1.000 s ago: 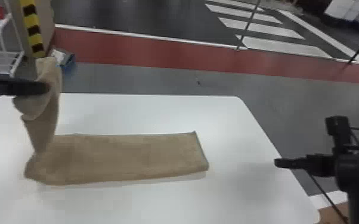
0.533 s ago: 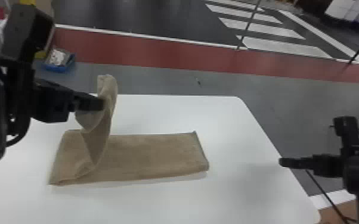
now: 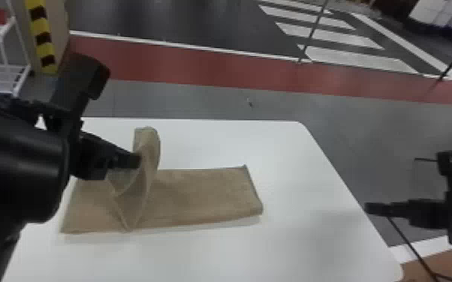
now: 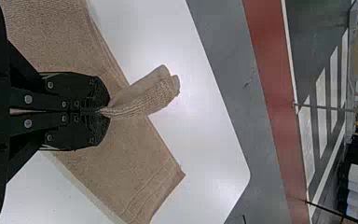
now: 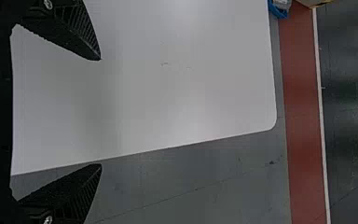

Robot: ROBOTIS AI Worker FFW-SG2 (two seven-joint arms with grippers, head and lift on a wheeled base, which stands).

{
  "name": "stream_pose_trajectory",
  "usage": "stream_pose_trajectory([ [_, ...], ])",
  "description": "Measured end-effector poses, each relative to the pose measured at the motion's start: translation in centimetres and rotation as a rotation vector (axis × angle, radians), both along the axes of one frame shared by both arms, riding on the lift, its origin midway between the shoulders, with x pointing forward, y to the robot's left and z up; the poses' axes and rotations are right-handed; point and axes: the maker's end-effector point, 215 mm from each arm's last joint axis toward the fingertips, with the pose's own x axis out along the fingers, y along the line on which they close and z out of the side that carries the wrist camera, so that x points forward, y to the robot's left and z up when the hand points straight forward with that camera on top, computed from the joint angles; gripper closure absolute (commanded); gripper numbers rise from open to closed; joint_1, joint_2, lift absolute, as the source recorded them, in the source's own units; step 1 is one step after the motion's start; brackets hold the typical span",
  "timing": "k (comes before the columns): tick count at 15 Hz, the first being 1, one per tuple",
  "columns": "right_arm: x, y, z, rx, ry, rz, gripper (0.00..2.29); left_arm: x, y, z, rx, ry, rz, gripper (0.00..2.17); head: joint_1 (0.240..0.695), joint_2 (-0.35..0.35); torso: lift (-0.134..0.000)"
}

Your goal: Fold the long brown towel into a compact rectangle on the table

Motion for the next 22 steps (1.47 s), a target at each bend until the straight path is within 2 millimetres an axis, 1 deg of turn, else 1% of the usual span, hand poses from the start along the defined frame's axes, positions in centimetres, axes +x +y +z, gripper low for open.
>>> stream_pose_trajectory([
  [3,-0.3,-0.3,0.2,0.000,-0.003,-0.003,0.06,0.1,0.1,-0.4,0.020,-0.002,0.010,2.14,0.695,-0.350,-0.125],
  [6,-0.6,-0.4,0.3,-0.002,-0.006,-0.007,0.06,0.2,0.1,-0.1,0.020,-0.012,0.014,2.14,0.695,-0.350,-0.125],
  [7,-0.6,-0.4,0.3,-0.002,-0.006,-0.007,0.06,0.0,-0.2,-0.2,0.020,-0.011,0.007,2.09,0.695,-0.350,-0.125],
  [8,-0.6,-0.3,0.2,0.000,-0.005,-0.006,0.06,-0.4,-0.5,-0.5,0.027,-0.008,0.001,1.82,0.695,-0.350,-0.125],
  [9,-0.6,-0.2,0.1,0.003,-0.005,-0.007,0.06,-0.7,-0.8,-1.1,0.037,-0.003,-0.002,1.32,0.695,-0.350,-0.125],
  [11,-0.7,-0.1,-0.1,0.007,-0.003,-0.007,0.06,-2.0,-1.8,-2.8,0.057,0.017,-0.020,0.18,0.695,-0.350,-0.125],
  [12,-0.7,0.1,-0.2,0.010,-0.003,-0.007,0.06,-2.8,-2.5,-3.6,0.063,0.029,-0.033,0.04,0.695,-0.350,-0.125],
  [14,-0.7,0.3,-0.3,0.016,-0.004,-0.008,0.06,-4.1,-3.6,-4.9,0.077,0.047,-0.057,0.04,0.695,-0.350,-0.125],
  [16,-0.7,0.4,-0.4,0.019,-0.003,-0.009,0.06,-5.0,-4.2,-5.6,0.078,0.060,-0.073,0.04,0.695,-0.350,-0.125],
  [20,-0.6,0.7,-0.4,0.026,-0.001,-0.010,0.06,-5.6,-4.8,-5.4,0.061,0.060,-0.083,0.04,0.695,-0.350,-0.125],
  [22,-0.5,1.1,-0.4,0.040,-0.003,-0.014,0.06,-5.2,-4.3,-5.1,0.050,0.057,-0.070,0.04,0.695,-0.350,-0.125],
])
